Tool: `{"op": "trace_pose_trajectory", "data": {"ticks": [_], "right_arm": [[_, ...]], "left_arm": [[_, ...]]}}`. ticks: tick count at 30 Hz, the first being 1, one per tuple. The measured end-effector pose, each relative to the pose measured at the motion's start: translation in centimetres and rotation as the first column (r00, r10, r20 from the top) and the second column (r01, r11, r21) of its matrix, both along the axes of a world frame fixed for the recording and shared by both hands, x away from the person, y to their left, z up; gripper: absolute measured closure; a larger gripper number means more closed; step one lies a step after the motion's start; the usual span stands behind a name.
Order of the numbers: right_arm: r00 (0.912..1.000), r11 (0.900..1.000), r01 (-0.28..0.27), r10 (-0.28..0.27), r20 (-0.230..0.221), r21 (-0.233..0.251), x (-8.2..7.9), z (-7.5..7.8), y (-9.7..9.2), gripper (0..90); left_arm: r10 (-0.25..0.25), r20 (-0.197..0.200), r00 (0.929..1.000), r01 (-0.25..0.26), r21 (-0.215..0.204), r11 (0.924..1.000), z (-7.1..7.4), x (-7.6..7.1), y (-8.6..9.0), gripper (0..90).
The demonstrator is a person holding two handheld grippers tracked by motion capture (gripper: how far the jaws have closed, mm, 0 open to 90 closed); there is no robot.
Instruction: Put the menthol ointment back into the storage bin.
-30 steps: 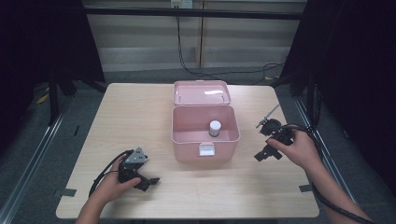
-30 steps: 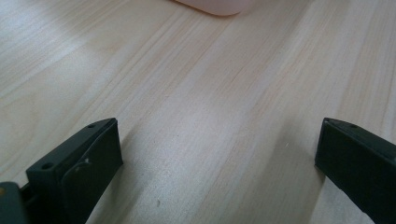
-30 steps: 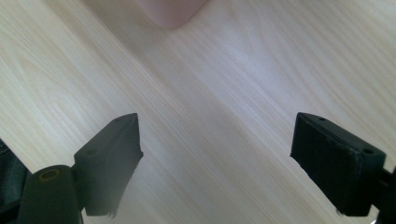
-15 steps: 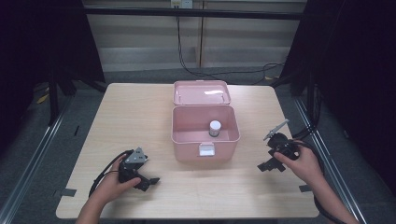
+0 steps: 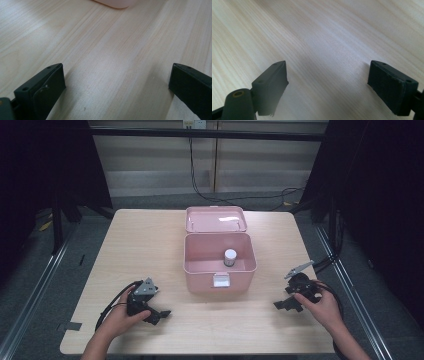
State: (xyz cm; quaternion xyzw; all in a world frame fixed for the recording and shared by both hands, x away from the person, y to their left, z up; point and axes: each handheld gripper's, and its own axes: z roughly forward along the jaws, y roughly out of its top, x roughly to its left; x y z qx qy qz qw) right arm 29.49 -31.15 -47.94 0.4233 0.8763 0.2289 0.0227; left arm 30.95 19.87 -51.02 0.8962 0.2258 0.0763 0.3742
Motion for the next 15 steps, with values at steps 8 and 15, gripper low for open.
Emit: {"op": "trace_pose_trajectory", "data": {"ticks": [8,15], "right_arm": [[0.9909,0.9995,-0.003,-0.001,0.135,0.031,-0.7,-1.2,-0.7,13.6],[0.9709,0.999,0.009,-0.019,0.239,0.043,-1.6,-2.1,-0.5,9.9]], "left_arm": [[0.001,0.0,1.0,-0.001,0.0,1.0,0.0,0.0,0.0,0.0],[0.0,0.0,1.0,0.0,0.0,1.0,0.0,0.0,0.0,0.0]]}}
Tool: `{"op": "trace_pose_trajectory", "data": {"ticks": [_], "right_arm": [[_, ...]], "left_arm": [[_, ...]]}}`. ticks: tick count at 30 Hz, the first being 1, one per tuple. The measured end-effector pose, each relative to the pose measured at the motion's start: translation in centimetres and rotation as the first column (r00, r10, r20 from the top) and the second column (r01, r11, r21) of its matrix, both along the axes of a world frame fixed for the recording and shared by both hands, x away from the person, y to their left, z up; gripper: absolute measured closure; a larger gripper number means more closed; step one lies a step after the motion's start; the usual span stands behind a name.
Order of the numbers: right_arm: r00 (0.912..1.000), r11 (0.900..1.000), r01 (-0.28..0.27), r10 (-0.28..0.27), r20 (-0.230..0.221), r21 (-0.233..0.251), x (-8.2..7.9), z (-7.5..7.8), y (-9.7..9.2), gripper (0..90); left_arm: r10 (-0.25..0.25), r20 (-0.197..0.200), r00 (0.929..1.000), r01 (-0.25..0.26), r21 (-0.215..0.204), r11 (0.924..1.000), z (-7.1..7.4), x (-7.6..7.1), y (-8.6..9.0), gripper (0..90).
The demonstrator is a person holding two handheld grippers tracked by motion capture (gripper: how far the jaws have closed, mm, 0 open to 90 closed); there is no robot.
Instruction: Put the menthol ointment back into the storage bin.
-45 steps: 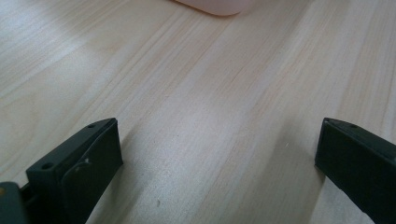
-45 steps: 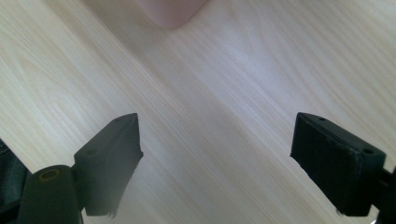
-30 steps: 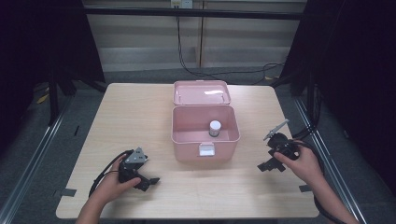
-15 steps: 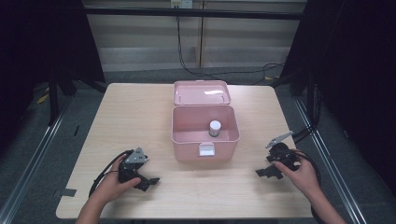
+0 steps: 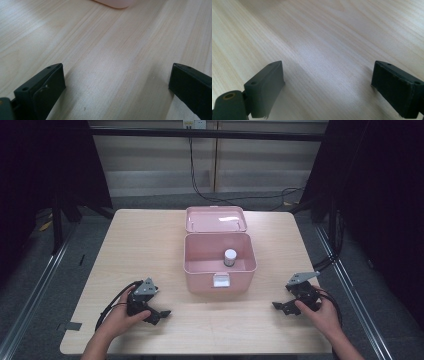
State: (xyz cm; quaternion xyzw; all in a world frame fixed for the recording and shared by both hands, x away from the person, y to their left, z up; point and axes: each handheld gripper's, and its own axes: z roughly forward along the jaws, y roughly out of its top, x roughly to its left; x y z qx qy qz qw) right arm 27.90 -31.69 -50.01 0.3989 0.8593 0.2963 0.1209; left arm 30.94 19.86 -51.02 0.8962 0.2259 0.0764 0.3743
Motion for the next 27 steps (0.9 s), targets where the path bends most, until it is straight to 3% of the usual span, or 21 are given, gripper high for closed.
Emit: {"op": "trace_pose_trajectory", "data": {"ticks": [10,12,27], "right_arm": [[0.9976,0.998,0.022,-0.026,0.064,0.059,-0.7,-0.7,-0.4,9.7],[0.9936,0.9957,0.025,-0.035,0.107,0.089,-0.8,-1.1,-0.5,9.6],[0.9928,0.995,0.041,-0.051,0.108,0.091,-0.7,-1.1,-0.4,9.3]], "left_arm": [[0.0,0.0,1.0,0.0,0.0,1.0,0.0,0.0,0.0,0.0],[0.0,0.0,1.0,0.0,0.0,1.0,0.0,0.0,0.0,0.0],[0.0,0.0,1.0,0.0,-0.001,1.0,0.0,0.0,0.0,0.0]]}}
